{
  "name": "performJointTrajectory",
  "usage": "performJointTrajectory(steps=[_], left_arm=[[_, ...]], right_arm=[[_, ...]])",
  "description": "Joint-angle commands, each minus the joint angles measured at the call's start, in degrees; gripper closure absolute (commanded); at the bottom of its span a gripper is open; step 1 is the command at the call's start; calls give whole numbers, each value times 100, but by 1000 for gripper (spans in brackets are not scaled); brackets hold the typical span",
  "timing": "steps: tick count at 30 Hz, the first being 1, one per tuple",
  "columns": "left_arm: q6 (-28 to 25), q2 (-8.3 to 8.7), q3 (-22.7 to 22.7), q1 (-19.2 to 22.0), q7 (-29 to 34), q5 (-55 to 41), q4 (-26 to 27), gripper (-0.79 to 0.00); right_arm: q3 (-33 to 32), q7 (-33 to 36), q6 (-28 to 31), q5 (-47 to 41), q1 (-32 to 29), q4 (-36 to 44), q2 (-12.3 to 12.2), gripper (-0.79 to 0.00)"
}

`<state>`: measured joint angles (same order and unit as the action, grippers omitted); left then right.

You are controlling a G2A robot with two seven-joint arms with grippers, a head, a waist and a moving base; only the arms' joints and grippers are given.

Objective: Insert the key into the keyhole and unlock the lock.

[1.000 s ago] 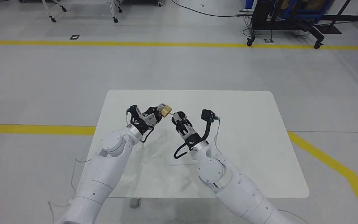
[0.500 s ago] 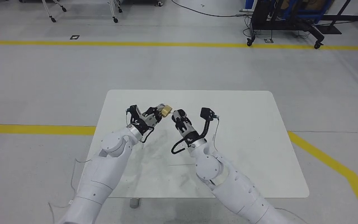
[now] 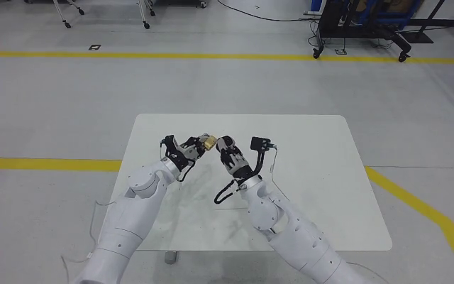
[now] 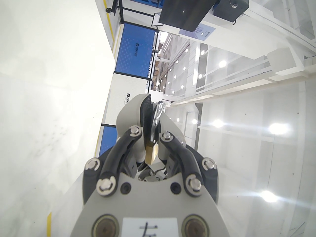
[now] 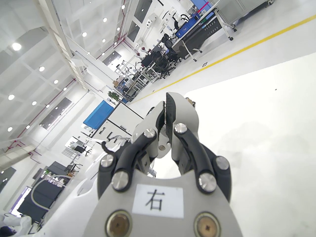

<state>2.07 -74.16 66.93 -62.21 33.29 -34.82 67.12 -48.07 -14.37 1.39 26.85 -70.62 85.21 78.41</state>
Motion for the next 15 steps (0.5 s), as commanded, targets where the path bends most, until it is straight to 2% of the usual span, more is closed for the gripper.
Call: performJointTrajectory(steps=[1,6,15], left_arm=[[32,-3,-11,6,26,11,-6,0],[127,-4,-19,24,86,38,-31,0],[235,-14,-57,55,153,80,-70,0]], right_arm=[[-28,4,-11,293,1,-61,-10,0],[-59,-72,-81,837,-11,-215,-7,0],[-56,-21,-57,1213,8,-370,48,0]])
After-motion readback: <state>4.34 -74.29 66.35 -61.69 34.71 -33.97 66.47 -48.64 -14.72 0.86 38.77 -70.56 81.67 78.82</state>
